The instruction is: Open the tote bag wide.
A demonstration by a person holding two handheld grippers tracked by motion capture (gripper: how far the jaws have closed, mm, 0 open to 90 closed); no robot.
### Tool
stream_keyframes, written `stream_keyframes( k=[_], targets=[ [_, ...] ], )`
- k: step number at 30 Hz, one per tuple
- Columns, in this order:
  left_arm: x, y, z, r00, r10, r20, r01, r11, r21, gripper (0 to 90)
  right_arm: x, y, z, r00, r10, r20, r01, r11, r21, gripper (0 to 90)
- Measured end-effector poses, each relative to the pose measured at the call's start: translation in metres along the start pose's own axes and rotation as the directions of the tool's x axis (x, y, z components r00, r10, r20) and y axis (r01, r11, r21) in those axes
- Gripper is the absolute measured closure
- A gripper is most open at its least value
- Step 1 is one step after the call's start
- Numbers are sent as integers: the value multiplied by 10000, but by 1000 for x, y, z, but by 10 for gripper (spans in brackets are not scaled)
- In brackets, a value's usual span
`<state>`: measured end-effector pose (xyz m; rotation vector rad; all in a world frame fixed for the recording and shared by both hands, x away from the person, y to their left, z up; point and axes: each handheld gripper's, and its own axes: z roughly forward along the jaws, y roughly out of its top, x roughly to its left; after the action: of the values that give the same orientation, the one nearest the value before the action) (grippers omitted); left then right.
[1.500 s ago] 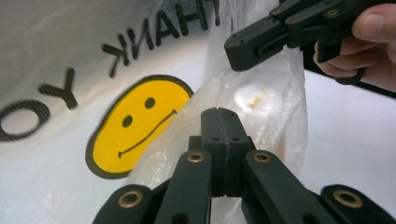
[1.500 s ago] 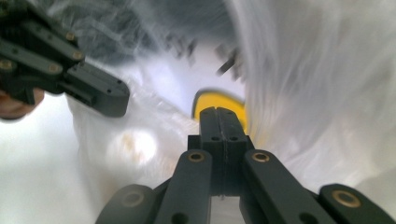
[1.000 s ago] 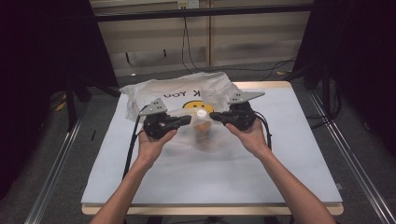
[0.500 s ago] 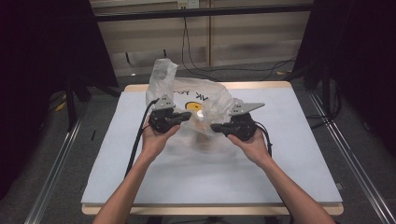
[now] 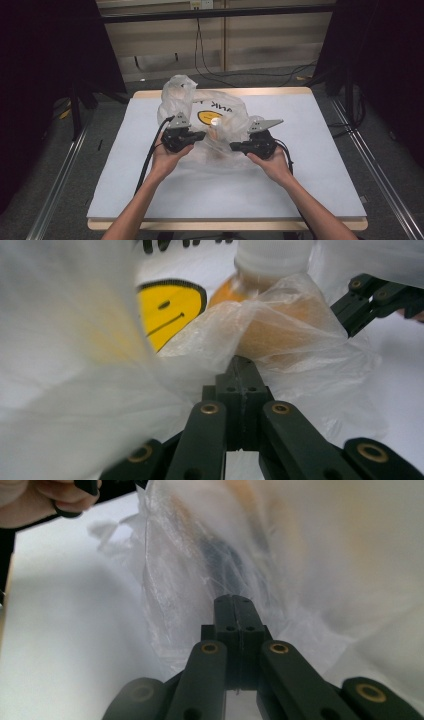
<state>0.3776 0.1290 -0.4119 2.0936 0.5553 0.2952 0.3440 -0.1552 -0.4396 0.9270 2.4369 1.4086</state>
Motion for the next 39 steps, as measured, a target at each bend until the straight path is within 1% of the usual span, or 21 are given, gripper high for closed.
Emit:
stream_keyframes(
  k=[2, 3, 5, 9, 14, 15, 16, 18, 20, 21, 22, 23, 25, 28, 31, 33, 34, 36, 37, 38, 39],
  targets=[
    [3, -4, 2, 9999, 113, -73, -110, 9995, 311, 900, -2, -4, -1, 9999, 80, 65, -81, 10000, 57, 900],
    [6, -8, 3, 10000, -87, -37, 89, 9994, 331, 900, -6, -7, -2, 9997, 66, 241, -69, 9999, 128, 900],
    [7, -10, 4, 9998, -178, -50, 180, 9992, 354, 900, -9, -8, -2, 9992, 27, 391, -35, 9998, 191, 900],
    [15, -23, 10, 9998, -96, -153, 109, 9961, 871, 900, -25, -20, 3, 9959, 299, 858, -347, 9979, 555, 900],
    [21, -32, 15, 9993, -341, -153, 355, 9936, 1070, 900, -32, -28, 7, 9952, 369, 911, -449, 9952, 875, 900],
    [23, -36, 18, 9994, -286, -177, 308, 9891, 1442, 900, -35, -30, 10, 9948, 429, 924, -522, 9935, 1013, 900],
    [23, -36, 18, 9994, -286, -177, 308, 9891, 1442, 900, -35, -30, 10, 9948, 429, 924, -522, 9935, 1013, 900],
    [25, -43, 24, 9991, -414, -30, 412, 9819, 1848, 900, -37, -35, 14, 9949, 500, 878, -609, 9901, 1267, 900],
    [26, -45, 26, 9996, -281, 35, 269, 9804, 1950, 900, -37, -36, 16, 9953, 508, 829, -619, 9885, 1379, 900],
    [27, -48, 28, 9990, -391, 205, 340, 9775, 2081, 900, -37, -38, 17, 9952, 488, 851, -612, 9868, 1503, 900],
    [27, -50, 30, 9994, -317, 149, 277, 9759, 2164, 900, -39, -40, 18, 9954, 524, 799, -645, 9855, 1571, 900],
    [29, -54, 33, 9988, -409, 287, 329, 9708, 2378, 900, -40, -40, 18, 9953, 618, 740, -726, 9854, 1543, 900],
    [28, -55, 33, 9987, -484, 136, 435, 9675, 2491, 900, -41, -41, 17, 9949, 686, 735, -790, 9856, 1496, 900],
    [31, -58, 34, 9977, -613, 279, 532, 9715, 2309, 900, -43, -42, 17, 9945, 786, 688, -879, 9857, 1439, 900],
    [28, -58, 33, 9989, -440, 159, 389, 9694, 2424, 900, -43, -42, 17, 9943, 766, 737, -866, 9859, 1431, 900],
    [28, -59, 33, 9988, -445, 187, 390, 9718, 2324, 900, -42, -43, 17, 9940, 790, 751, -889, 9862, 1395, 900],
    [28, -59, 31, 9981, -560, 258, 485, 9709, 2345, 900, -40, -42, 16, 9947, 668, 782, -775, 9867, 1432, 900],
    [29, -59, 30, 9982, -509, 310, 422, 9714, 2338, 900, -40, -42, 15, 9945, 678, 795, -788, 9865, 1435, 900],
    [28, -59, 29, 9977, -574, 372, 484, 9768, 2088, 900, -40, -42, 15, 9945, 678, 795, -788, 9865, 1435, 900],
    [26, -57, 25, 9978, -627, 211, 570, 9770, 2054, 900, -39, -42, 13, 9948, 772, 658, -851, 9881, 1280, 900],
    [26, -56, 23, 9976, -569, 391, 481, 9791, 1976, 900, -38, -42, 10, 9950, 782, 624, -852, 9894, 1174, 900]
  ],
)
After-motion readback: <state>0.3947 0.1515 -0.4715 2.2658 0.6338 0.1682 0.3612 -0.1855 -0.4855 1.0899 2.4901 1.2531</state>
